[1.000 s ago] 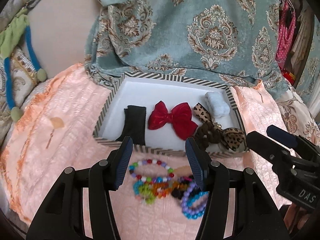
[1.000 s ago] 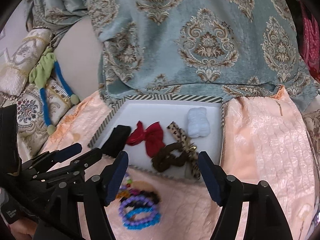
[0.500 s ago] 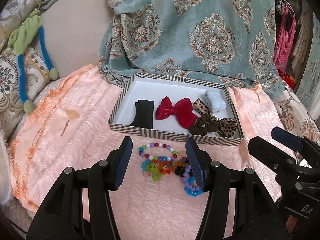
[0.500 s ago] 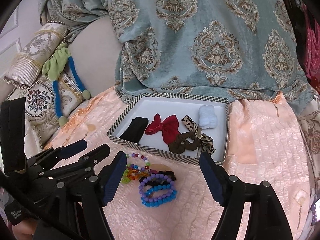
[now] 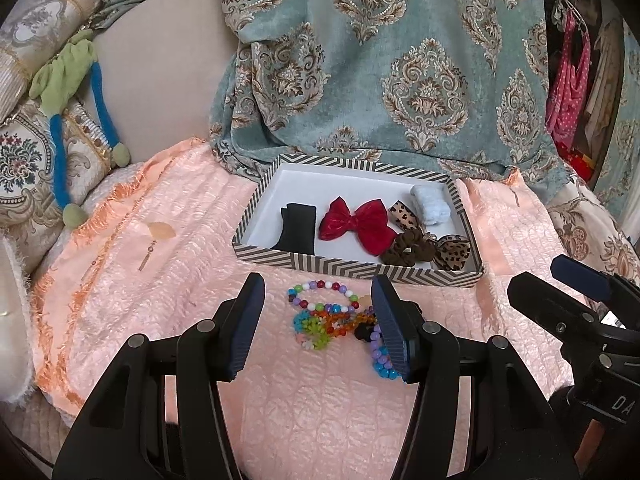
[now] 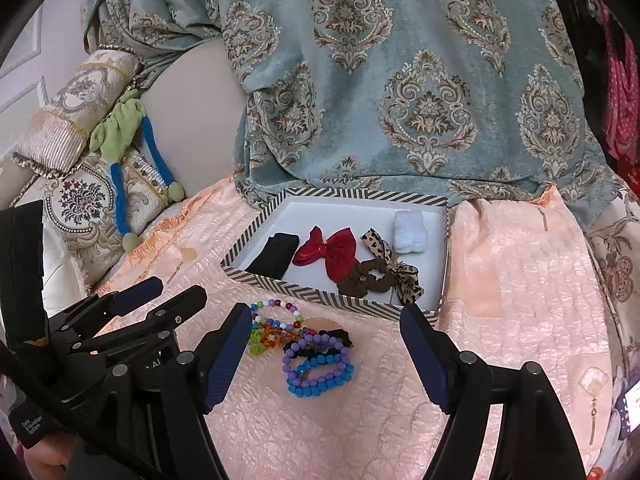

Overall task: Organize jewelry
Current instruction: 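Withdraw both tools back over the beaded bracelets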

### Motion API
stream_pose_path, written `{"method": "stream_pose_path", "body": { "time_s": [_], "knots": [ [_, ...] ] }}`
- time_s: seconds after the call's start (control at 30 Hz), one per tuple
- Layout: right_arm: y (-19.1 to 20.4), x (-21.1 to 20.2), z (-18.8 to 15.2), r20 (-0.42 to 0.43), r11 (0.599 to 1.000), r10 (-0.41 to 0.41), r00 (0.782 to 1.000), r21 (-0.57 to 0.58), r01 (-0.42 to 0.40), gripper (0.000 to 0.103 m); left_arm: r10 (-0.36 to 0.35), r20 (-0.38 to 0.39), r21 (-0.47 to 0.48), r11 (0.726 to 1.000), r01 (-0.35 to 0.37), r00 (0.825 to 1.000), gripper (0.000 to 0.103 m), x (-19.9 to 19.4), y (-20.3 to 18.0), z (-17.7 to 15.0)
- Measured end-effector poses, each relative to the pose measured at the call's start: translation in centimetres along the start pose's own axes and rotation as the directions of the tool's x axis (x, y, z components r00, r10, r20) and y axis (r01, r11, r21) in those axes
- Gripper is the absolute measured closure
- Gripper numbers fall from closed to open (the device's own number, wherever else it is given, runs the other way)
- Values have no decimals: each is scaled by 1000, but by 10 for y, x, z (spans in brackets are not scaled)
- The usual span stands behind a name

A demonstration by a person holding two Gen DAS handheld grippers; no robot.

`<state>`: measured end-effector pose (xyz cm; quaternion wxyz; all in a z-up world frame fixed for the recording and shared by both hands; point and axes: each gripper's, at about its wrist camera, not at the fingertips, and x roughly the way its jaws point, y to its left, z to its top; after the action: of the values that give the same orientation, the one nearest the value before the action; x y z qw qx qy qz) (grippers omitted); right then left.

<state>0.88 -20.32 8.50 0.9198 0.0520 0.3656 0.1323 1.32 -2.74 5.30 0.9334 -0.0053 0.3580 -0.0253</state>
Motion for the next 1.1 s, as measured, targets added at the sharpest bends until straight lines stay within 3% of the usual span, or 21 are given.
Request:
{"method": "stream_pose_path", "body": {
  "time_s": [1.1],
  "knots": [
    [4,-5,-7,-4,1000,0,1000,-18,0,28,13,-14,-17,1000,-14,1000,48,-1,2,-8]
  ]
}}
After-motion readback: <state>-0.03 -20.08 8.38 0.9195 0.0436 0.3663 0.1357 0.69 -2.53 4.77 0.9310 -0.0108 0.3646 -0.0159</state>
